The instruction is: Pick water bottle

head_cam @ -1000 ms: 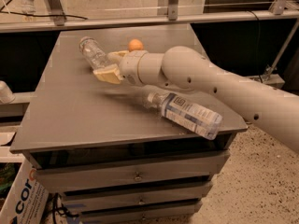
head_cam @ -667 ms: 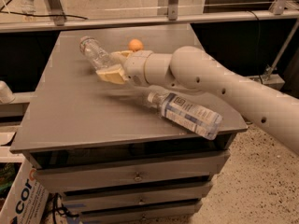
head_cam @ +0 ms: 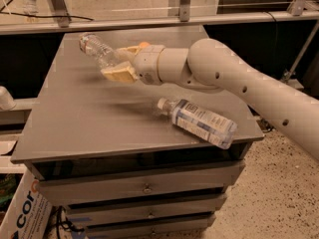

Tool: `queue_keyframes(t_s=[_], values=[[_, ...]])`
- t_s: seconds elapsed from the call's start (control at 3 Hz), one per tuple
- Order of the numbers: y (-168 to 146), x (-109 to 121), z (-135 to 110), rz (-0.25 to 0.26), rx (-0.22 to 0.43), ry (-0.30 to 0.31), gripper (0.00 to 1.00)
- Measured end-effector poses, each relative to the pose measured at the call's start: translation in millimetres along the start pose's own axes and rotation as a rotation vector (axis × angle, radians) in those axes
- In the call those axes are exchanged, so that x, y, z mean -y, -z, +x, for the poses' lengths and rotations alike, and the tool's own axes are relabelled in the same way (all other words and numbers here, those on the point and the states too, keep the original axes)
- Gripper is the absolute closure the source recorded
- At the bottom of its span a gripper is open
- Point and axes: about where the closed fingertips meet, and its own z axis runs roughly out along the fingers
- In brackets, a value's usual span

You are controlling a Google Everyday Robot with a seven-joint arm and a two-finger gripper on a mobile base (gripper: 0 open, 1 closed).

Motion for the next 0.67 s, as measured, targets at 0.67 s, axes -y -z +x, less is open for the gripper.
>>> queue_keyframes(t_s=[0.67], values=[[6.3, 7.7, -24.7, -0.027, 0.026, 0.047, 1.00]])
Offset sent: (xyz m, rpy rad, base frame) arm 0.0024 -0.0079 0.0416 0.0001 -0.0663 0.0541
